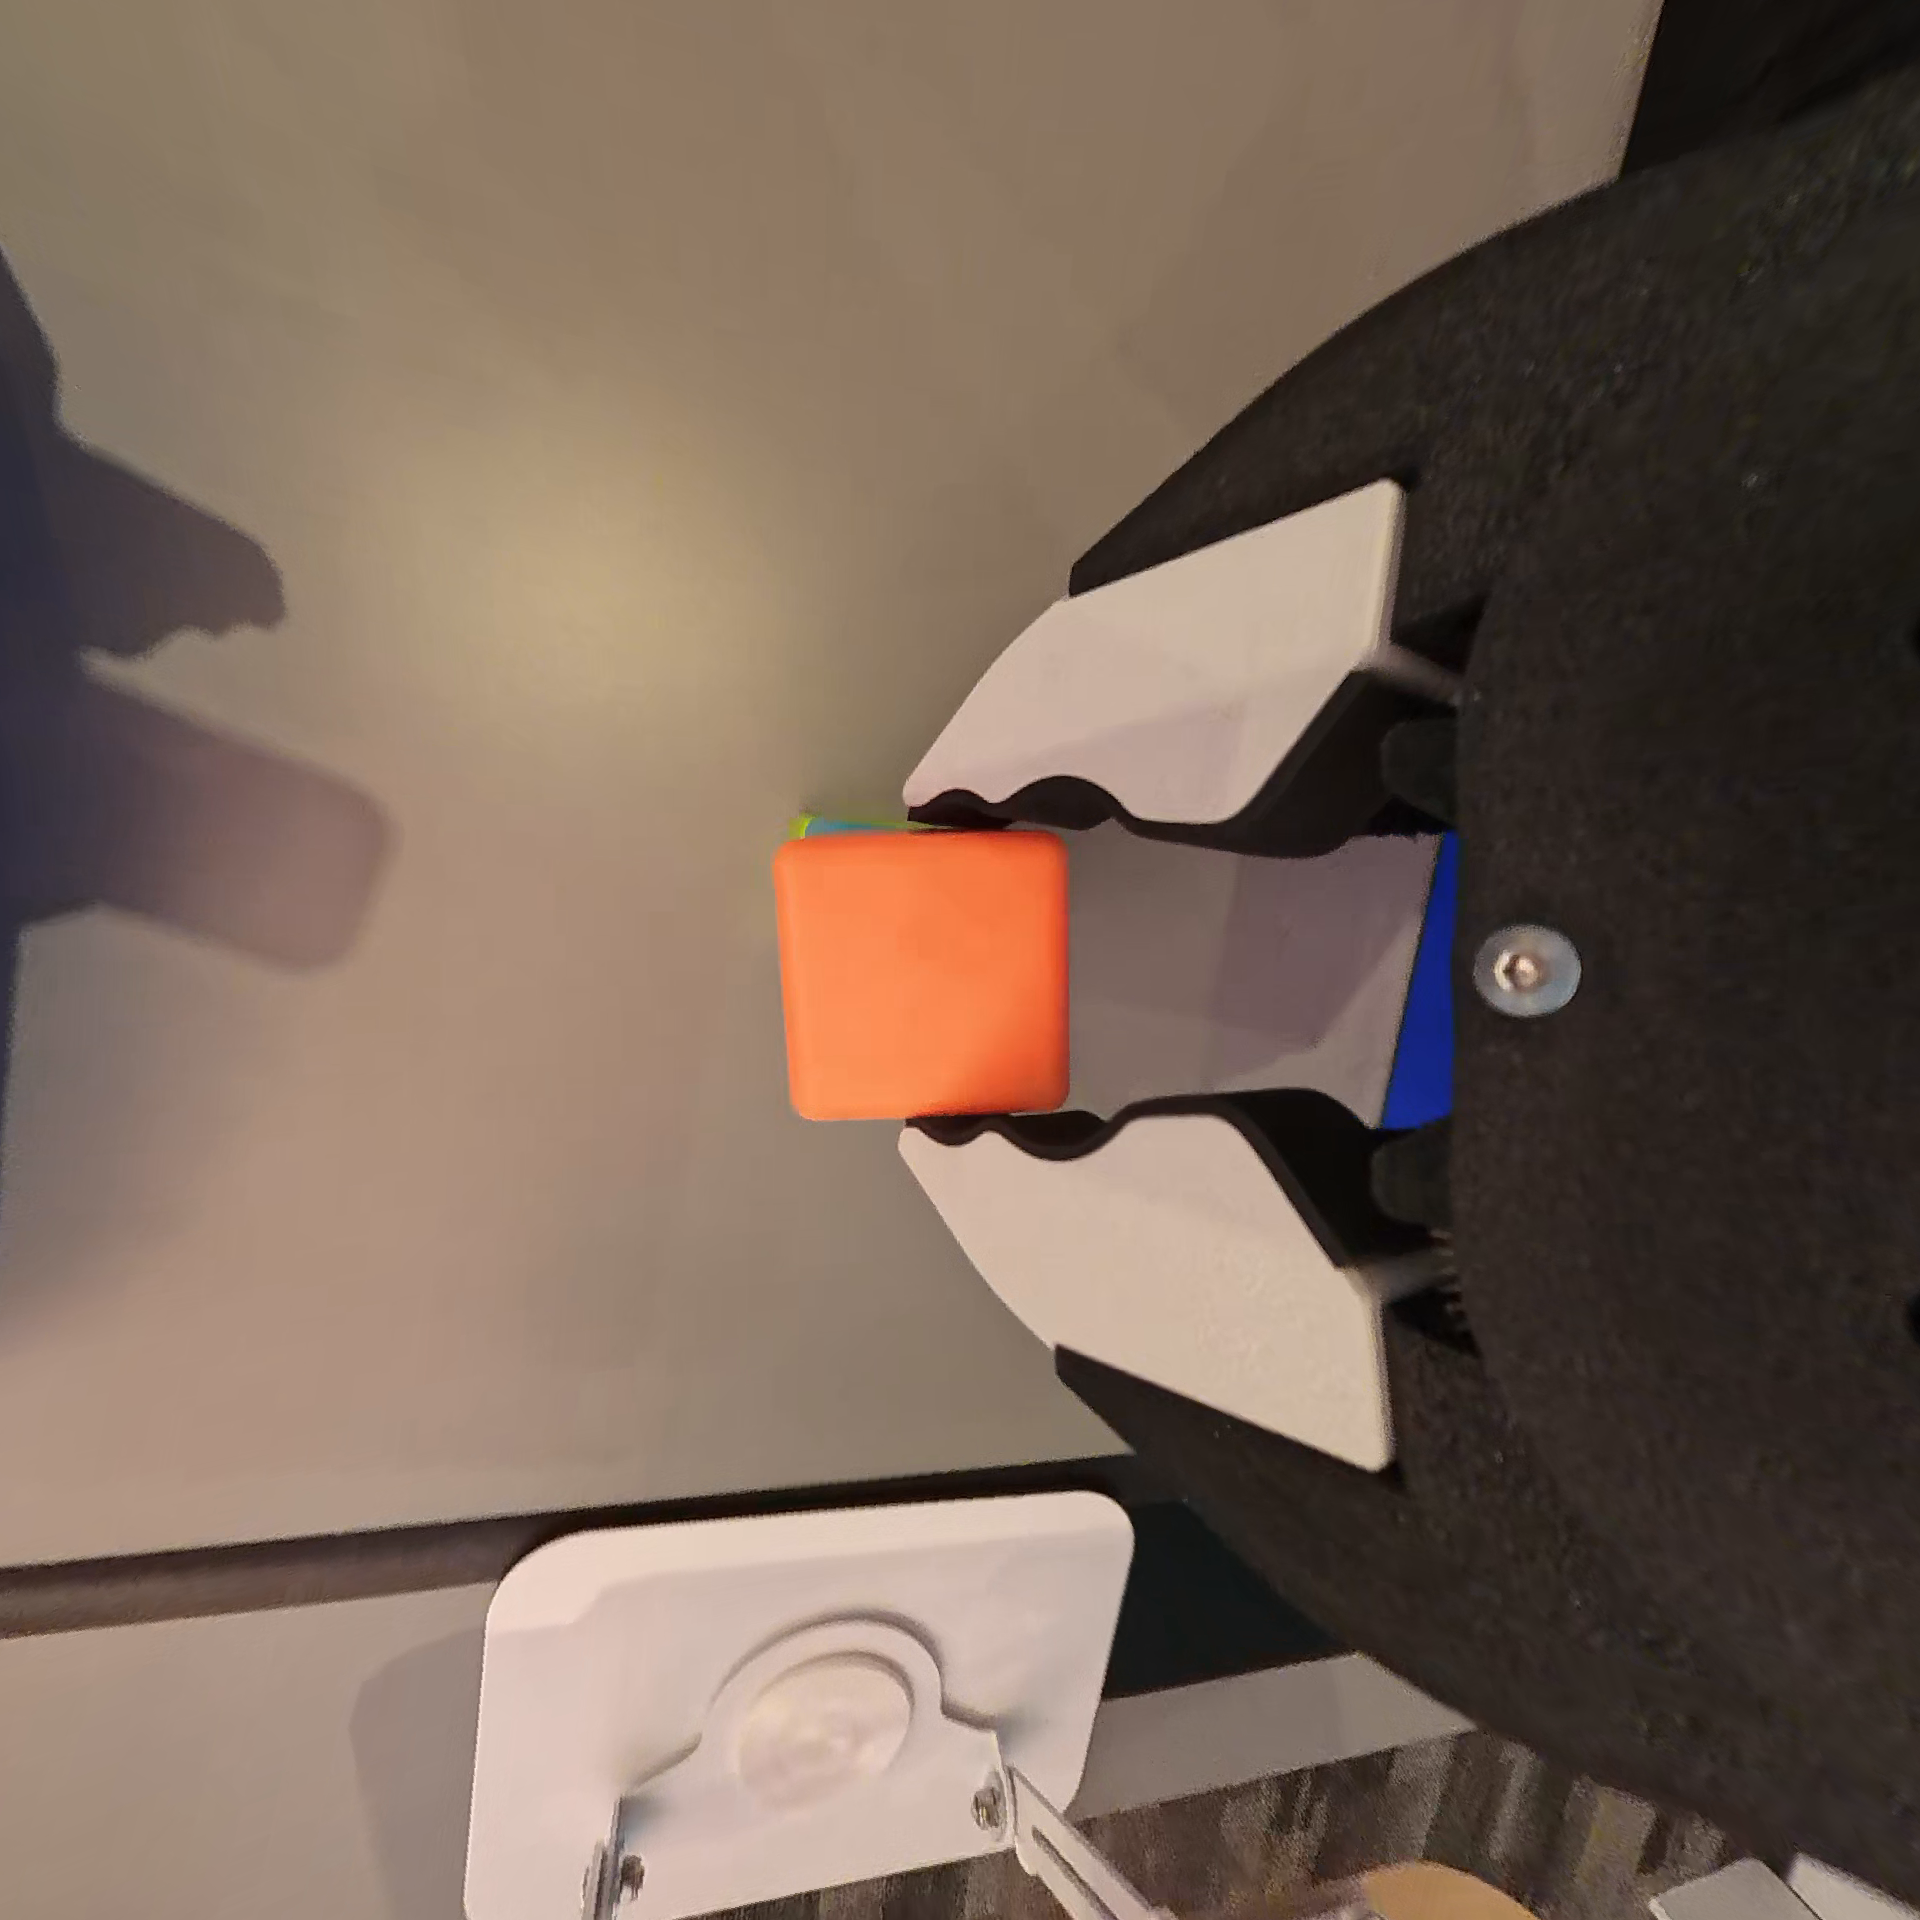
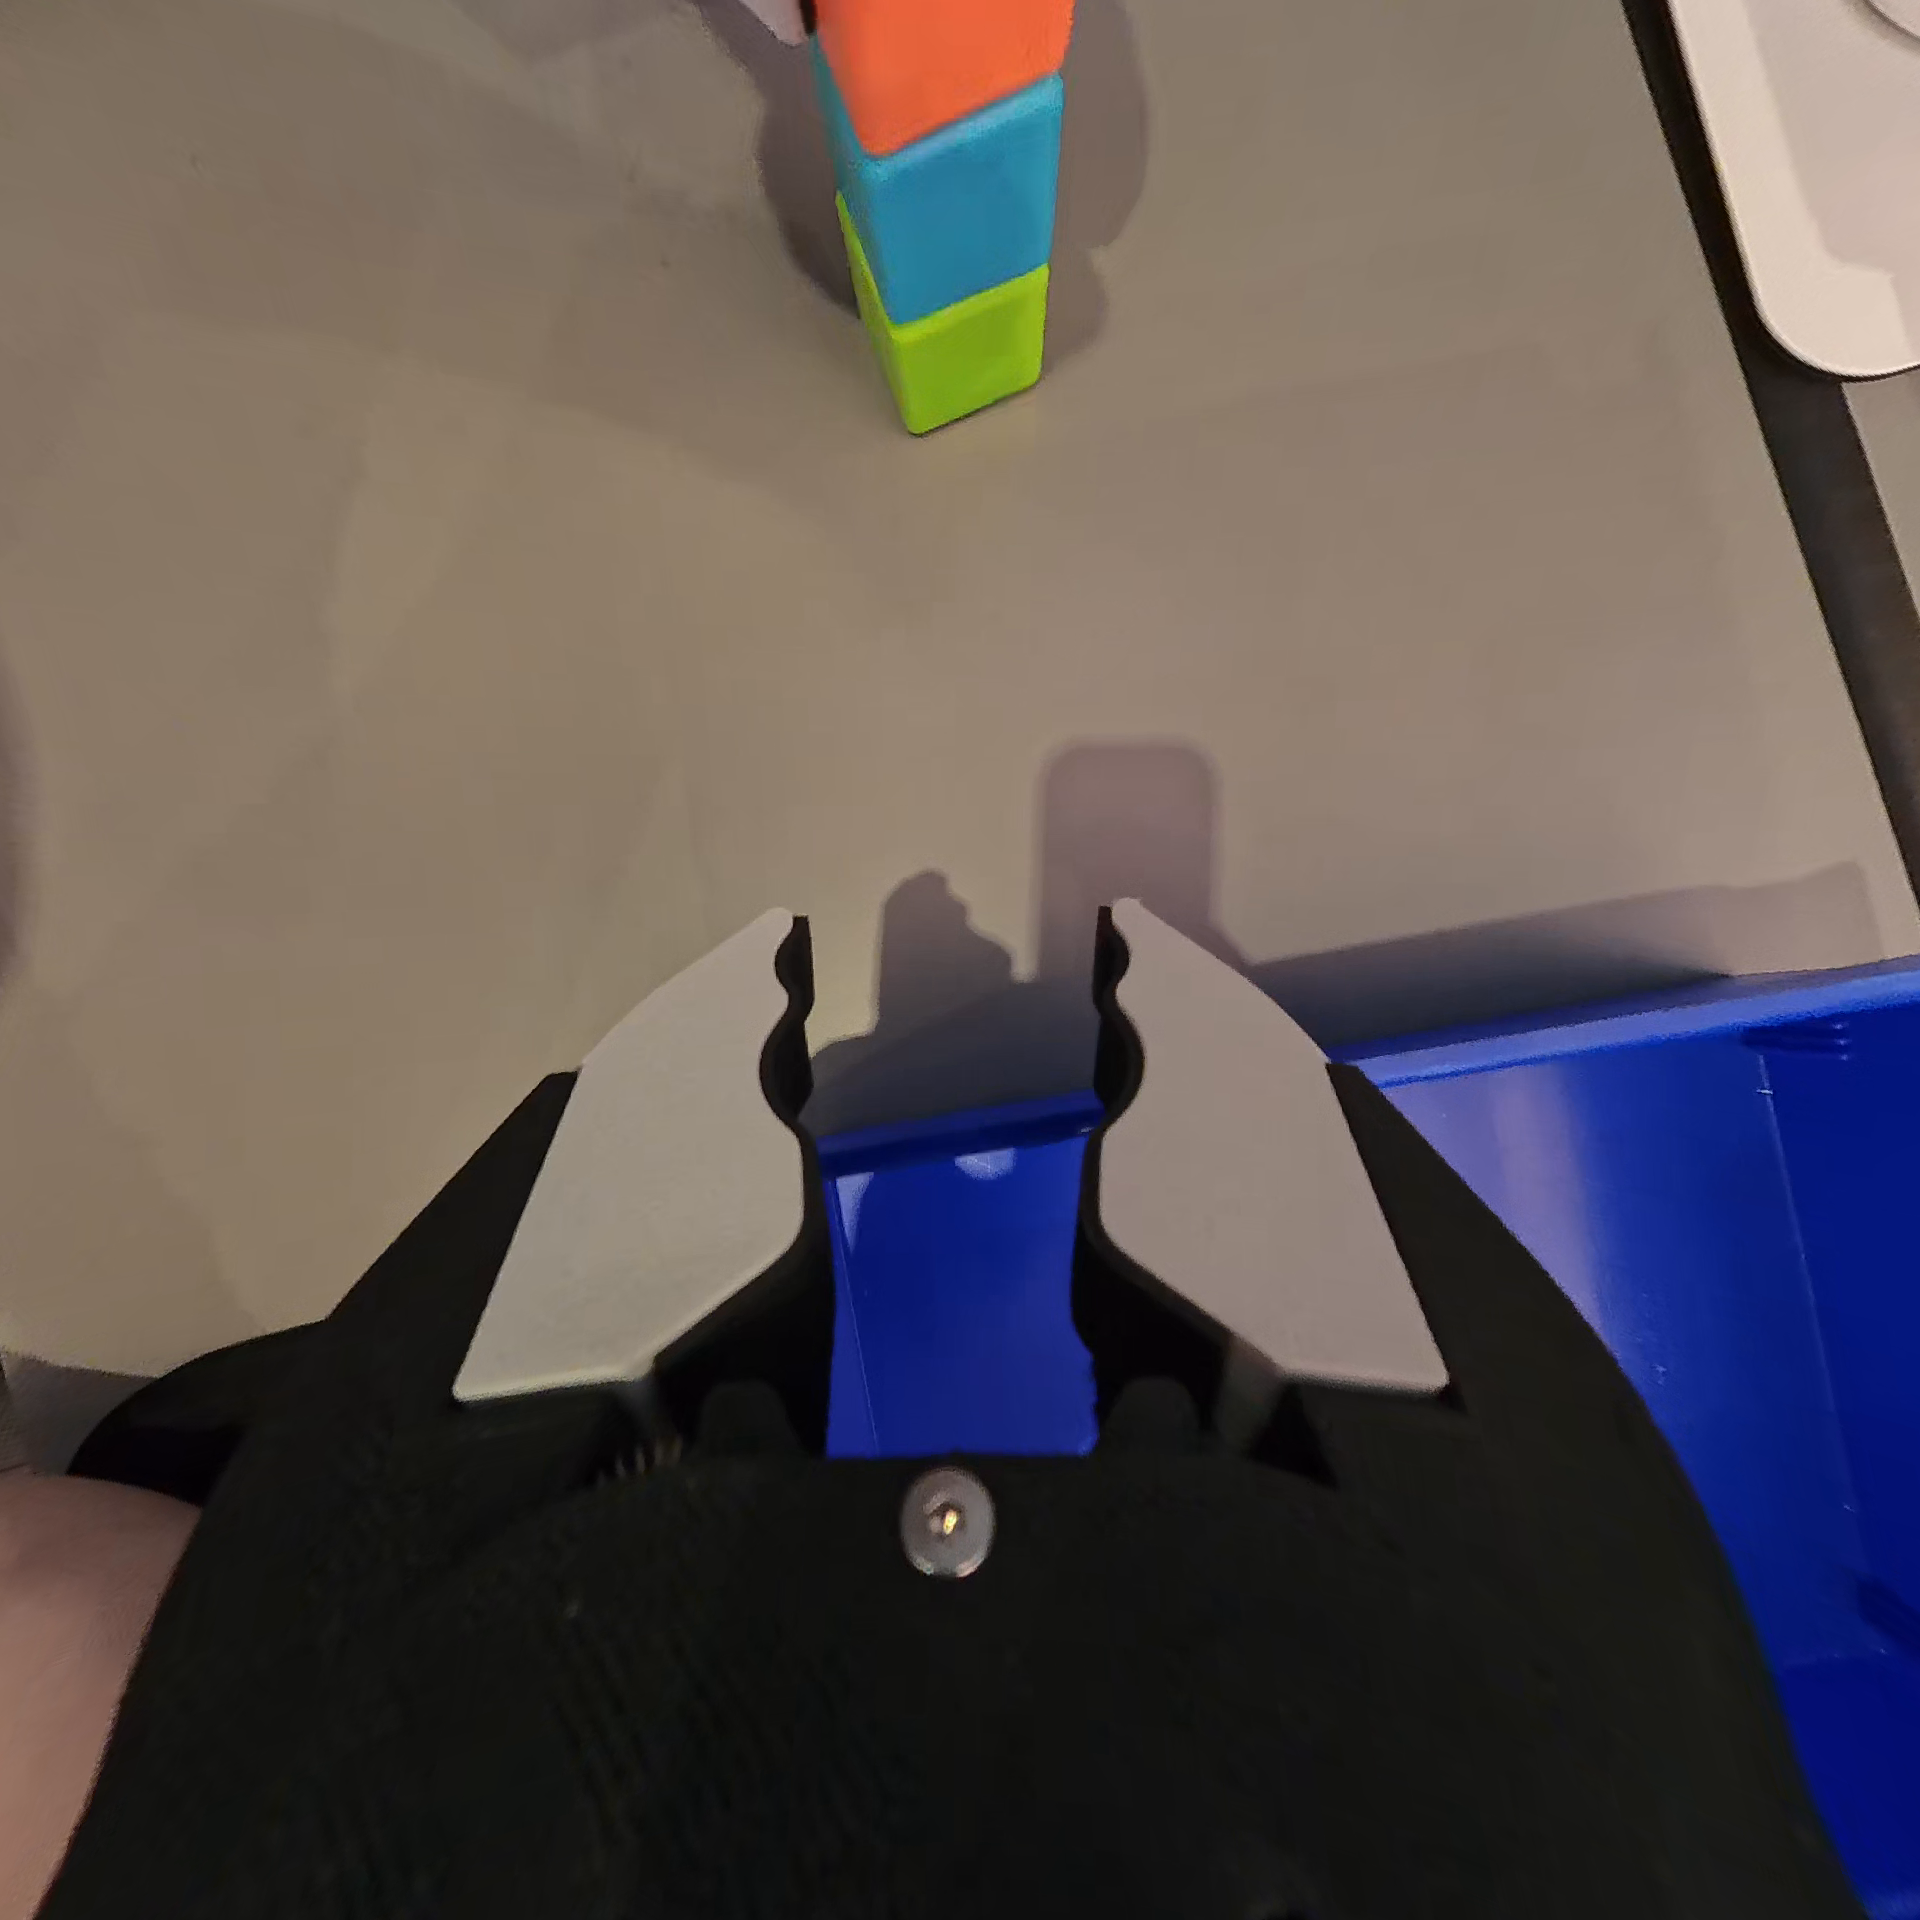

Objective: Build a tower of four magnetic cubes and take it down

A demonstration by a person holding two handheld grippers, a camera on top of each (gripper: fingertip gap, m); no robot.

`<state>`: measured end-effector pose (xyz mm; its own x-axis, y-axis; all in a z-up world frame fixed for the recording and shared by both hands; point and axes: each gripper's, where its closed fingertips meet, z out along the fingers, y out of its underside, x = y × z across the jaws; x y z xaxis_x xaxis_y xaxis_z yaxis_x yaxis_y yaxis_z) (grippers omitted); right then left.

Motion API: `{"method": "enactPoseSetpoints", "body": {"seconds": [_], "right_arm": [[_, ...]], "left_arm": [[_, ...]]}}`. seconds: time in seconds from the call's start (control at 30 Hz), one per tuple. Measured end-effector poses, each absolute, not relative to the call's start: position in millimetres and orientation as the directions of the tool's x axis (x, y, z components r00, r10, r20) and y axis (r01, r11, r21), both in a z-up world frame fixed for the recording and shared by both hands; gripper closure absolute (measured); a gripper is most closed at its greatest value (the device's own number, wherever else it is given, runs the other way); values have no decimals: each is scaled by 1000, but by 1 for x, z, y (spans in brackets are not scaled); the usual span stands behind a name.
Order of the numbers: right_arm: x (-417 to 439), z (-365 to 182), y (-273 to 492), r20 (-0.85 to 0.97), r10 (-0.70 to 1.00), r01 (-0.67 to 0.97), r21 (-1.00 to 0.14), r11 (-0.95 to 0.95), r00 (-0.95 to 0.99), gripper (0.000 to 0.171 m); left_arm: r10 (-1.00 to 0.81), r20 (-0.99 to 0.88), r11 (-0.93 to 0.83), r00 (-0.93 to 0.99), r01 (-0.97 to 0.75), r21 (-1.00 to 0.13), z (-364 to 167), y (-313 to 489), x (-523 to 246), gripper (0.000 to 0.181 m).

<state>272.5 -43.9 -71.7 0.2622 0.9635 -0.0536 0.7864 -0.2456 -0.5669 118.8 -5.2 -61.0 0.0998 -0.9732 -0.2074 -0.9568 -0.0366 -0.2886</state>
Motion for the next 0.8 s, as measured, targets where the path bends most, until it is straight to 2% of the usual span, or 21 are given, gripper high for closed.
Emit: {"method": "enactPoseSetpoints", "body": {"seconds": [0.13,0.27,0.4,0.53,0.67,0.8], "right_arm": [[275,-71,-43,-58,962,780,-573,-251,267,118],[277,-71,-41,-63,960,778,-573,-258,272,118],[278,-72,-42,-68,959,775,-575,-262,274,118],[279,-72,-43,-72,959,775,-574,-265,275,118],[278,-71,-43,-70,960,774,-577,-260,271,118],[276,-73,-41,-68,961,785,-562,-260,269,118]], "left_arm": [[-982,-163,-34,93,-941,-336,-67,-3,120,131],[-984,-149,-42,101,-933,-357,-65,-4,117,117],[-965,-203,-61,164,-898,-436,-32,-2,97,116],[-910,-256,-163,325,-850,-500,7,16,30,121],[-793,-346,-372,502,-848,-376,4,46,-85,124],[-696,-362,-593,620,-781,-198,-37,57,-180,116]]}}
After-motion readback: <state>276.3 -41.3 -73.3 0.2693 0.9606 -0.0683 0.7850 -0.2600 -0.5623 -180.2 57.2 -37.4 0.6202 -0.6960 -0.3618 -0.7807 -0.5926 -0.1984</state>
